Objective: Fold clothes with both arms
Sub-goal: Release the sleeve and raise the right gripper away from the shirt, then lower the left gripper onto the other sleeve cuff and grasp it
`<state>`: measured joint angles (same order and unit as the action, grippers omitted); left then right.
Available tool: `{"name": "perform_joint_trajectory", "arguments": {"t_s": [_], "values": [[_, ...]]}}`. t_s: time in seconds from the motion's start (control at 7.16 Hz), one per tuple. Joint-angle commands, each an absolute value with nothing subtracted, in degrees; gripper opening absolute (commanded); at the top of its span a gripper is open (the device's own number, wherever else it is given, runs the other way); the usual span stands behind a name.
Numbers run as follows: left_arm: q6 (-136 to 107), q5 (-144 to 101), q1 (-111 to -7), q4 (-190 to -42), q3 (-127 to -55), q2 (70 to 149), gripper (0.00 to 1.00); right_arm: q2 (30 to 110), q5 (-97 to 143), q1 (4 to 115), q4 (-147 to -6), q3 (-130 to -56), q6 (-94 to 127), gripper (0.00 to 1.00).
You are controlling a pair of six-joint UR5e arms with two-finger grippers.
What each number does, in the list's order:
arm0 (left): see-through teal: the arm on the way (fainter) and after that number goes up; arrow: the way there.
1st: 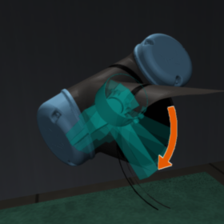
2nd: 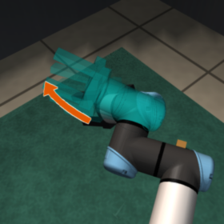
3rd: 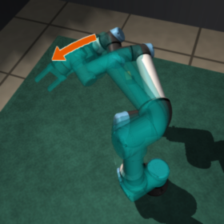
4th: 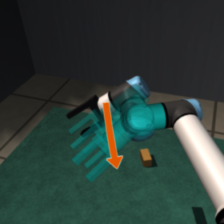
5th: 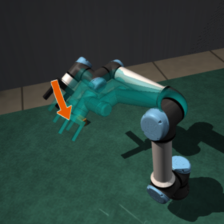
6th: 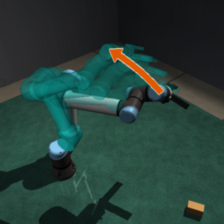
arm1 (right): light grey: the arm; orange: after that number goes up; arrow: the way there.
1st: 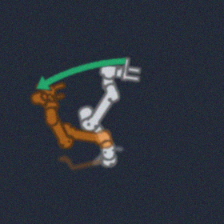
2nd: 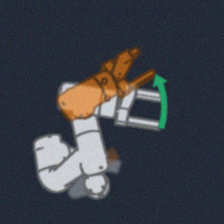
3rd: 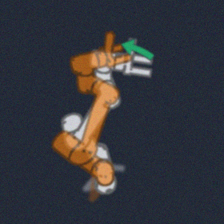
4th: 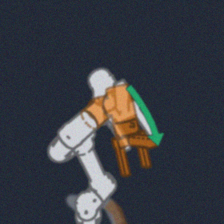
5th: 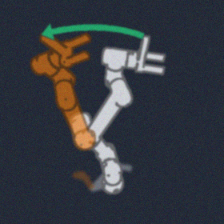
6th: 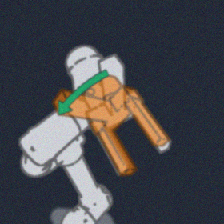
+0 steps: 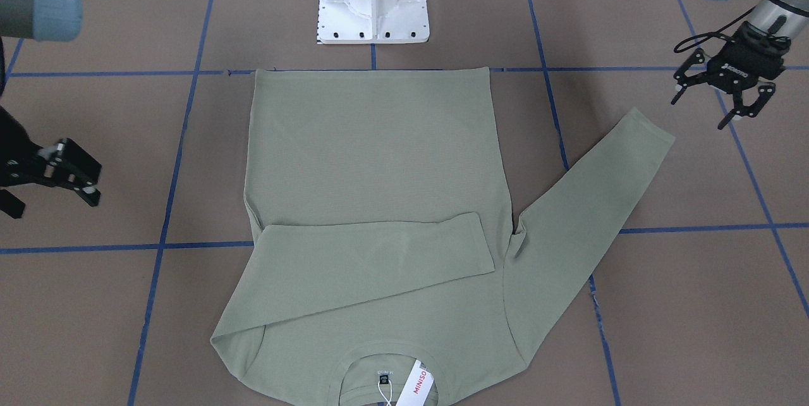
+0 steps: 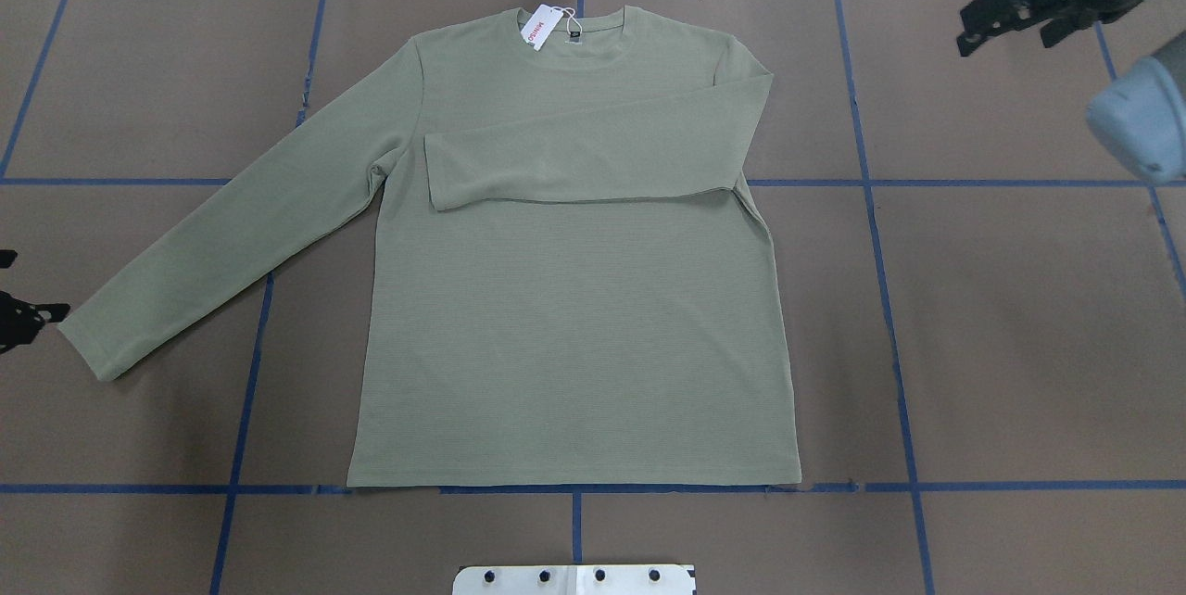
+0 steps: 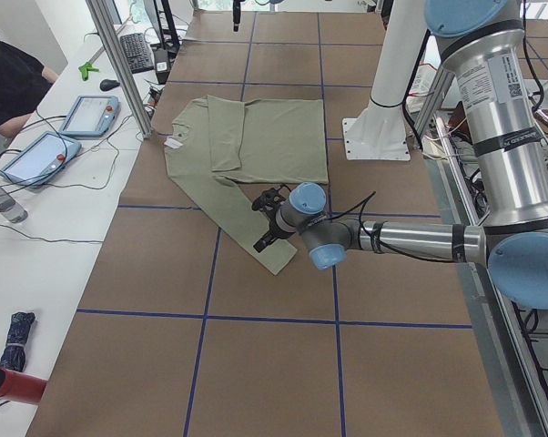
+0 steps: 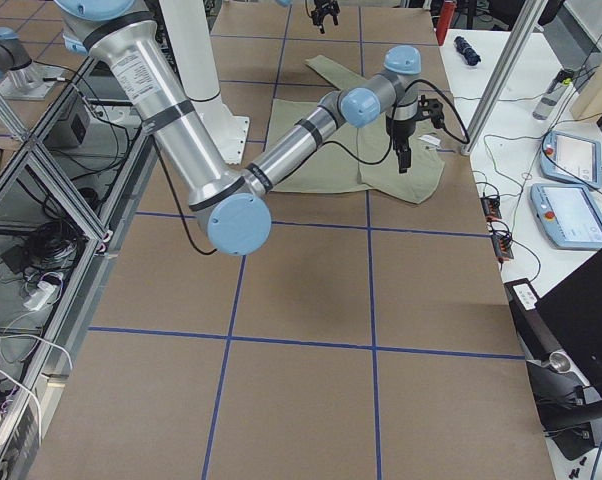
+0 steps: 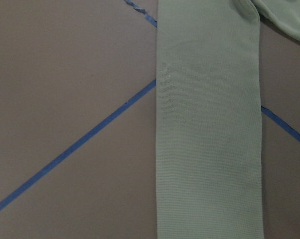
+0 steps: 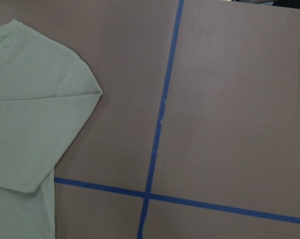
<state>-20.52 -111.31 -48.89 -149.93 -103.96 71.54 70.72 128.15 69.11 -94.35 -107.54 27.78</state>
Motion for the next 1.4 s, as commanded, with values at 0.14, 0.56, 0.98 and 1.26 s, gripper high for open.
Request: {"name": "perform_joint_trajectory", "arguments": {"t_s": [0.14, 0.56, 0.98, 1.26], "values": [[-28.39, -101.71, -35.88, -149.68, -102.93, 71.02, 1.00, 78.40, 129.20, 70.93, -93.96, -113.12, 25.14, 1.00], [-28.30, -100.02, -34.02, -149.68, -100.90, 71.01, 0.82, 78.49, 129.02, 70.93, -93.96, -113.12, 25.14, 1.00], [-28.21, -100.02, -33.58, -149.59, -100.64, 70.93, 0.81, 78.49, 128.85, 70.93, -93.96, -113.20, 25.14, 1.00], [-28.21, -99.93, -33.23, -149.68, -100.63, 70.93, 0.73, 78.49, 128.85, 70.93, -93.87, -113.29, 25.14, 1.00]]}}
